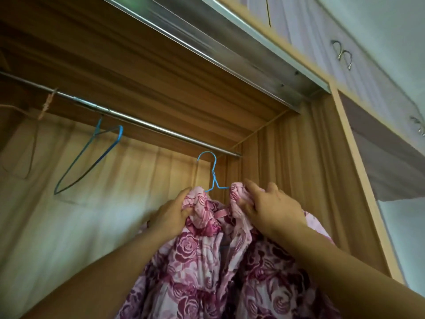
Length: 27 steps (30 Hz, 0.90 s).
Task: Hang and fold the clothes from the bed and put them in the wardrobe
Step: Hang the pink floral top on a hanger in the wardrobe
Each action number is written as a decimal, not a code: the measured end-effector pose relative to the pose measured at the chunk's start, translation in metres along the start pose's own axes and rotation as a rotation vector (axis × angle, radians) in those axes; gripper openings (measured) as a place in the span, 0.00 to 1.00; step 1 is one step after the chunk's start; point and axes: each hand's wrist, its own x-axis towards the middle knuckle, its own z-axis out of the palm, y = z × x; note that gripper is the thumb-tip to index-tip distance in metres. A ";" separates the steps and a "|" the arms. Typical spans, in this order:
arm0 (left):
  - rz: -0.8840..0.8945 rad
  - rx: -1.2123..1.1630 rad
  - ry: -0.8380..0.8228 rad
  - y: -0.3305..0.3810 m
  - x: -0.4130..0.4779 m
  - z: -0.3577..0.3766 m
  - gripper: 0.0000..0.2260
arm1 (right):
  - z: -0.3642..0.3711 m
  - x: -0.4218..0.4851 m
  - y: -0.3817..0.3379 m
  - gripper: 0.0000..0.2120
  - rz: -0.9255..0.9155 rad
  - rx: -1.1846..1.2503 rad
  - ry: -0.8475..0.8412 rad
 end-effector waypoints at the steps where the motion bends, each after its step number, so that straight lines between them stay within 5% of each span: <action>1: 0.002 0.018 0.009 0.004 0.009 0.003 0.25 | -0.001 0.010 0.002 0.23 0.009 -0.022 0.022; 11: -0.114 0.108 0.101 0.048 0.105 0.026 0.23 | -0.002 0.100 0.030 0.14 0.064 -0.215 0.135; 27: -0.209 0.062 -0.054 0.018 0.152 0.076 0.25 | 0.027 0.158 0.015 0.14 0.063 -0.312 0.034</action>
